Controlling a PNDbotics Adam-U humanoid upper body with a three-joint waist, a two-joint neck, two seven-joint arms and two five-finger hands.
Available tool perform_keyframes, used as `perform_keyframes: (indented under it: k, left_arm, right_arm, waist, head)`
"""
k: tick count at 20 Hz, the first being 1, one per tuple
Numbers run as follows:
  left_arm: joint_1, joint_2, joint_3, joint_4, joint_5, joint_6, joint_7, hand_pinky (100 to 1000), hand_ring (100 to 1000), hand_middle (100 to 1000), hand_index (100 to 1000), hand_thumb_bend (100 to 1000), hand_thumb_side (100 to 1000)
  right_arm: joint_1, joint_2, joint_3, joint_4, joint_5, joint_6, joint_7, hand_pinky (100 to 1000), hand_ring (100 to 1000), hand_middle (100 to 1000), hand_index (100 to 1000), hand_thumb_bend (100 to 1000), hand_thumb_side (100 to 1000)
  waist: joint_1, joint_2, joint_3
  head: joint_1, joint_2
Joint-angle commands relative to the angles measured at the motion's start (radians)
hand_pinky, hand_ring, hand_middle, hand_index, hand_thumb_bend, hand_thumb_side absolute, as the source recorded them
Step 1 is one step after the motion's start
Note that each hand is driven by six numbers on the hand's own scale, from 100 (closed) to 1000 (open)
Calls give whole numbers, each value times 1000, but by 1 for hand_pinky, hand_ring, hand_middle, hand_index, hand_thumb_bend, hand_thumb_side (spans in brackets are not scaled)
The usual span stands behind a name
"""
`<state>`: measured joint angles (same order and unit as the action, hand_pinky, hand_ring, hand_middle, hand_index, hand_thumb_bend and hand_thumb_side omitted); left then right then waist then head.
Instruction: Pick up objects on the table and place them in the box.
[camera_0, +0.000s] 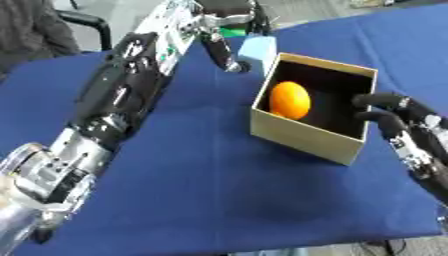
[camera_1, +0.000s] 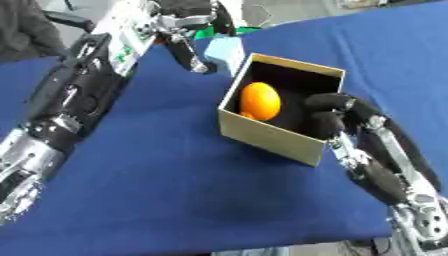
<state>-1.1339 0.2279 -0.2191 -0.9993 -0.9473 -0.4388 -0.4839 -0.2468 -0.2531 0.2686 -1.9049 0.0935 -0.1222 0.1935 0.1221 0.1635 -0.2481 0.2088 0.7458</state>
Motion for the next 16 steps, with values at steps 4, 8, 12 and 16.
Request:
perform_keyframes:
  k: [4, 8, 12, 16]
  left_arm:
    - [-24, -52, -21, -3, -33, -11, 34, 766, 690, 585, 765, 323, 100]
    - [-13, -65, -30, 21, -54, -28, 26, 777, 729, 695, 825, 360, 100]
    - [-7, -57, -30, 30, -60, -40, 8, 790, 750, 743, 850, 409, 108]
    - [-3, -38, -25, 16, -45, -40, -3, 794, 753, 754, 855, 412, 127]
  right_arm:
    - [-20, -8, 7, -12, -9, -1, 10, 798, 886, 741, 809, 100, 733]
    - [-21, -8, 5, -13, -9, -1, 9, 798, 886, 741, 809, 100, 733]
    - [-20, -7, 4, -12, -8, -1, 7, 798, 886, 741, 809, 100, 735]
    - [-18, -8, 1, -12, -7, -1, 5, 798, 886, 741, 809, 100, 733]
  waist:
    - [-3, -8, -13]
    - [-3, -5, -14]
    - [-5, -6, -6]
    - [-8, -8, 3]
  head:
    - [14, -10]
    - [15, -11]
    - [12, -10]
    - [7, -9]
